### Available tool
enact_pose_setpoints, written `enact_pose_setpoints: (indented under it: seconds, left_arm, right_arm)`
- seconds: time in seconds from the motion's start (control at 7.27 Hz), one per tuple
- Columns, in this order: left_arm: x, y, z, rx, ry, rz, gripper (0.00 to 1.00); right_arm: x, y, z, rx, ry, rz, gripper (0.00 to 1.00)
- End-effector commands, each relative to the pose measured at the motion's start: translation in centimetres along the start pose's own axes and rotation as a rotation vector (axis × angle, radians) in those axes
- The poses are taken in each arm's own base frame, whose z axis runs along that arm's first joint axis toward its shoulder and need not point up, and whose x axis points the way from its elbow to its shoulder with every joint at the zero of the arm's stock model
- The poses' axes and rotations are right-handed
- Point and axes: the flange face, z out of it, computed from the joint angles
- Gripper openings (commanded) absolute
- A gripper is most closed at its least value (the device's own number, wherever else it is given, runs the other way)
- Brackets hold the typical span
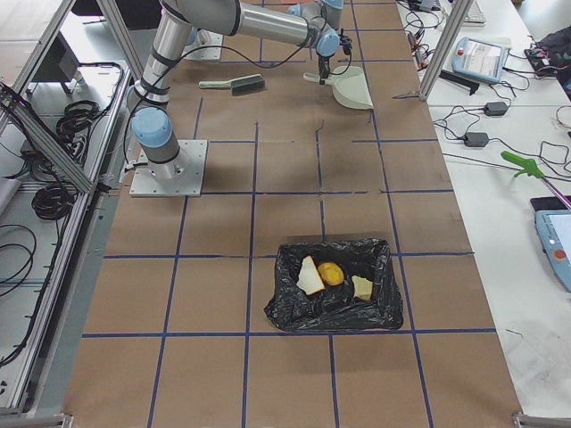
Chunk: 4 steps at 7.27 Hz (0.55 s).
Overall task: Sweep and dump trash in nearest bin
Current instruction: 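Lower the dustpan onto the table and open the right gripper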
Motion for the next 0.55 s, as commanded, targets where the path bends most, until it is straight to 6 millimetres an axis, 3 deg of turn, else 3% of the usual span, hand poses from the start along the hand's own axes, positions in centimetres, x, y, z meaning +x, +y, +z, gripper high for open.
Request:
enact_pose_setpoints:
  seconds: [0.0, 0.28, 0.41]
  left_arm:
    - [0.00, -0.02, 0.02, -0.001, 0.000, 0.000, 1.00]
    - [0.00, -0.02, 0.02, -0.001, 0.000, 0.000, 1.00]
    - [0.00, -0.02, 0.02, -0.001, 0.000, 0.000, 1.00]
  right_arm:
    - [0.02, -0.02, -0.18, 0.004, 0.000, 0.006, 0.01]
    - [0.12, 0.12, 0.33, -0.018, 0.005, 0.017, 0.10]
    - [0.12, 0.03, 0.30, -0.015, 0.007, 0.016, 0.44]
